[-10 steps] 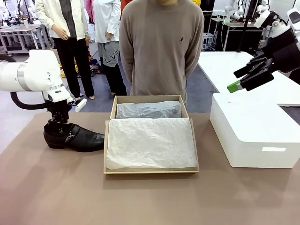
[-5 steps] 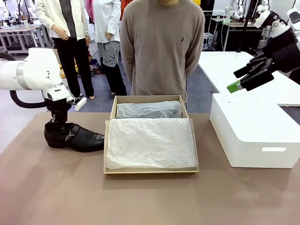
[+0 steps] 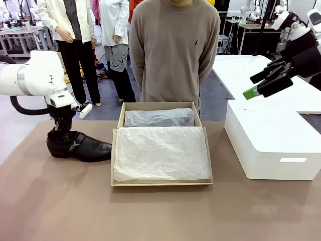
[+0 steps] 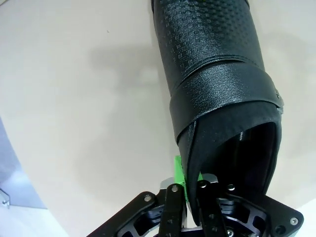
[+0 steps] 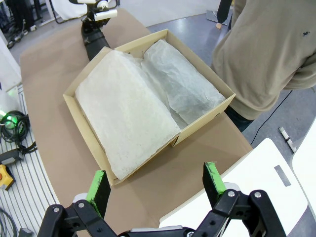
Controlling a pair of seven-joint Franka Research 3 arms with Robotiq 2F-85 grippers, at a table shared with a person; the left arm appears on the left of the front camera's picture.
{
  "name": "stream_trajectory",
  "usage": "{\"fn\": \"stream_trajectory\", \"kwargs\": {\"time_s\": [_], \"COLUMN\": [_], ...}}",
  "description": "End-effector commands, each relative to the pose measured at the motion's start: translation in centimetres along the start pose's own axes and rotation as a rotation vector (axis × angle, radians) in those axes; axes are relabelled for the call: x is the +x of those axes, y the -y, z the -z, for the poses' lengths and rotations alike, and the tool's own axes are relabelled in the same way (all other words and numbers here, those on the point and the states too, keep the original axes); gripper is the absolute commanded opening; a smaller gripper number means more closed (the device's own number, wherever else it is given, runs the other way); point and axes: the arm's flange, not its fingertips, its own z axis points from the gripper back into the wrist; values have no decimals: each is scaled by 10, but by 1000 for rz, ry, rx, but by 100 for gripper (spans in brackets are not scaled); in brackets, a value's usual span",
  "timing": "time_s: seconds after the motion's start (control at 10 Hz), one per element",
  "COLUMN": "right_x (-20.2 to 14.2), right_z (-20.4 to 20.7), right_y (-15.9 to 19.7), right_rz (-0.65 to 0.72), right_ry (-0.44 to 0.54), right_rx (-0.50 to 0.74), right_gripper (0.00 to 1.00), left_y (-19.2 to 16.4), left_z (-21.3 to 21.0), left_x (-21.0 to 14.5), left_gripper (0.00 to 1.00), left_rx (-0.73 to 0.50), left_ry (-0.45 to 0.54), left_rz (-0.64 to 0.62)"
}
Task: Pack the shoes into the box.
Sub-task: Place the other shoe of the Shoes into the Shoes Box.
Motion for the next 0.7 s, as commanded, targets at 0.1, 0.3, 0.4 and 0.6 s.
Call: {"fn": "stream_trajectory", "kwargs": {"time_s": [0.1,0.3,0.4,0.6], "right_x": [1,1,1,1], "right_z": [0,0,0,0], "right_y": [1,1,1,1], "right_rz": [0,0,0,0], "right_ry": [14,14,14,14], "right_rx": [10,10,10,10], "right_gripper": [100,100,100,100], "left_y": [-7,-14,-17,-15], "left_z": [-52,-92,-109,-139], "left_x": [-22,-29,-30,-32], "left_gripper": [0,0,0,0], "left_rx": [28,66,63,29], "left_ry": [-33,-67,-66,-38], "left_rz": [-122,-200,-284,-533]}}
